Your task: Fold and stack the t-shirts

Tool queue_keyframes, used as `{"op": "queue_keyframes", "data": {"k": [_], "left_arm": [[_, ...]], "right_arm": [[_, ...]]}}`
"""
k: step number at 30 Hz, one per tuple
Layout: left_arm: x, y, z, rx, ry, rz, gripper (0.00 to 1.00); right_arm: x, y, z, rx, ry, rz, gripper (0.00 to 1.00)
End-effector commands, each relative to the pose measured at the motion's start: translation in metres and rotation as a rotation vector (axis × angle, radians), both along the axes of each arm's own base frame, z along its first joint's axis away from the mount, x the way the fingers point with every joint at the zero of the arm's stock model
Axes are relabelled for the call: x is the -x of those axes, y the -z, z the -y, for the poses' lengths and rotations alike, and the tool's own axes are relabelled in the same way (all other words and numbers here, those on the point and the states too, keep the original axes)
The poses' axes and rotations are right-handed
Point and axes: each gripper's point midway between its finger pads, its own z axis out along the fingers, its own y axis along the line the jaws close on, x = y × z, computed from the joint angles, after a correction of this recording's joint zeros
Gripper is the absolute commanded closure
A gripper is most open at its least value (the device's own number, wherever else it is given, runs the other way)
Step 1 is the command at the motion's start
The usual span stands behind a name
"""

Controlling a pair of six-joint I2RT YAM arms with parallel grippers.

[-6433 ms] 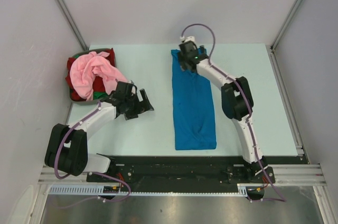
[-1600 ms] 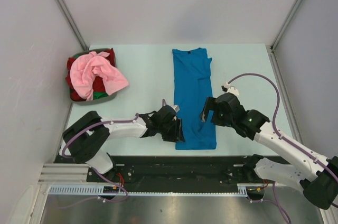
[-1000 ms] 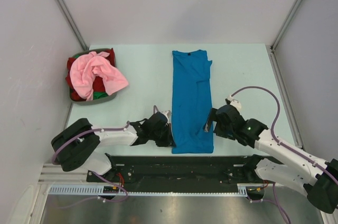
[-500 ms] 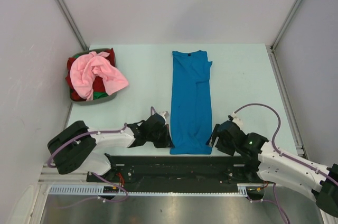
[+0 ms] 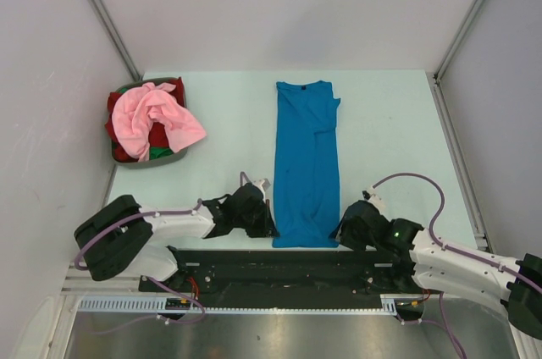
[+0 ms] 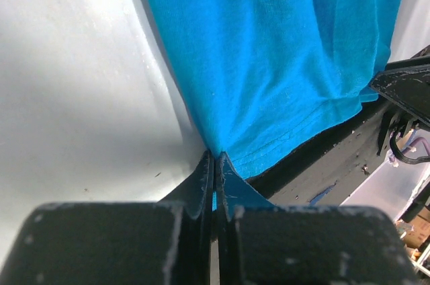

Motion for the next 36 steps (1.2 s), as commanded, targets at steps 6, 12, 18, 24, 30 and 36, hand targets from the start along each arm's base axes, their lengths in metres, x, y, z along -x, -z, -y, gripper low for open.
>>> {"op": "queue_keyframes", "data": {"k": [6, 12, 18, 24, 30, 36], "left_arm": [[0.018, 0.016, -0.020, -0.056, 0.003, -0.046, 1.00], [0.020, 0.009, -0.025, -0.022, -0.025, -0.030, 1.00], [0.025, 0.002, -0.036, 0.026, -0.066, -0.011, 1.00], [0.022, -0.005, -0.034, 0.037, -0.063, 0.012, 1.00], [0.011, -0.021, -0.020, 0.042, -0.033, 0.047, 1.00], [0.000, -0.037, -0.006, 0.042, -0.016, 0.070, 1.00]], "right_arm": [[-0.003, 0.011, 0.008, 0.036, 0.042, 0.001, 0.89], [0.000, 0.009, 0.020, 0.076, 0.064, 0.000, 1.00], [0.005, 0.000, 0.028, 0.058, 0.079, 0.014, 1.00], [0.004, -0.007, 0.016, 0.048, 0.045, 0.032, 1.00], [-0.007, -0.027, -0.002, 0.038, 0.015, 0.084, 1.00], [-0.018, -0.043, -0.013, 0.037, -0.012, 0.140, 1.00]]}}
